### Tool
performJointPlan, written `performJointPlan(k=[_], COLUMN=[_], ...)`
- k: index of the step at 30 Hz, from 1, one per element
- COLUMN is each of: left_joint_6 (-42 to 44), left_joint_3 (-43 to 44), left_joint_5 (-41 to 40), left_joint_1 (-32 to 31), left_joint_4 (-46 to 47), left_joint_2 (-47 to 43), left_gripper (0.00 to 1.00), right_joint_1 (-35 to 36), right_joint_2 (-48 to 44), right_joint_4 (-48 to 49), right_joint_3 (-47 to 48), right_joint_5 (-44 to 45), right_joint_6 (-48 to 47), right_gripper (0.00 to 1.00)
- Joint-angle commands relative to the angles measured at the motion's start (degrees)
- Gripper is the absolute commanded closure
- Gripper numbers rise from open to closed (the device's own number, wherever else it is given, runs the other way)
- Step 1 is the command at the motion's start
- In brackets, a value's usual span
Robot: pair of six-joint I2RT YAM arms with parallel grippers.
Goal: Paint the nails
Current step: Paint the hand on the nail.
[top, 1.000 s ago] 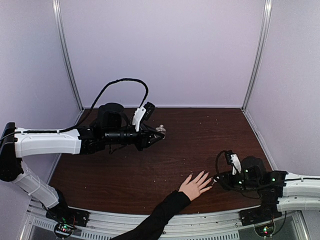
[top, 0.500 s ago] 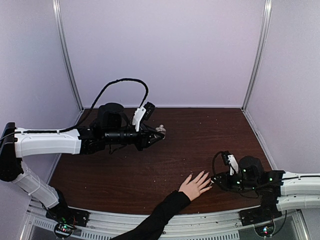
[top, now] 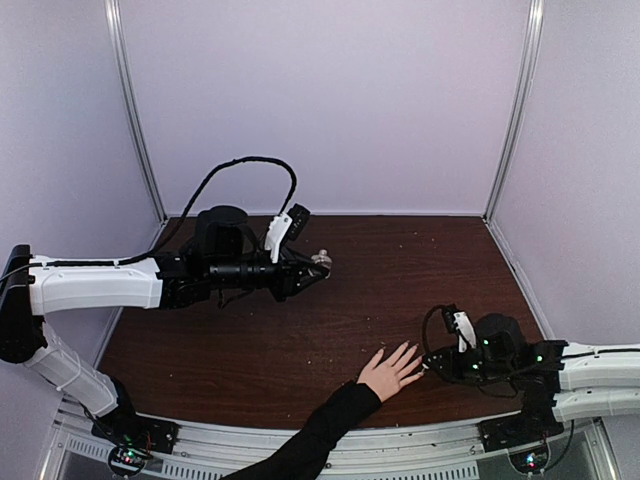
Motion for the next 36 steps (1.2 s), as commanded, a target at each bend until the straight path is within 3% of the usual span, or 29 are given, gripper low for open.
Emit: performJointPlan(k=[1,27,36], left_joint_6=[0.2,0.1,0.1], left_joint_3=[-0.7,-0.7,-0.6], left_joint_5=[0.1,0.2,0.2], left_joint_1=[0.3,0.3,0.3], left_joint_4=[3.3,3.4,3.5], left_joint_2=[-0.9,-0.8,-0.7], left_gripper=[1.00,1.00,1.00], right_joint_1=[0.5,0.6,0.6], right_joint_2=[-1.6,-2.6,-8.3], right_joint_4=[-1.7,-5.4,-8.6], right_joint_3=[0.1,0.4,-0.5], right_joint_5=[2.2,5.6,7.4], right_joint_6=[0.5,1.8,2.4], right_gripper=[1.00,1.00,1.00])
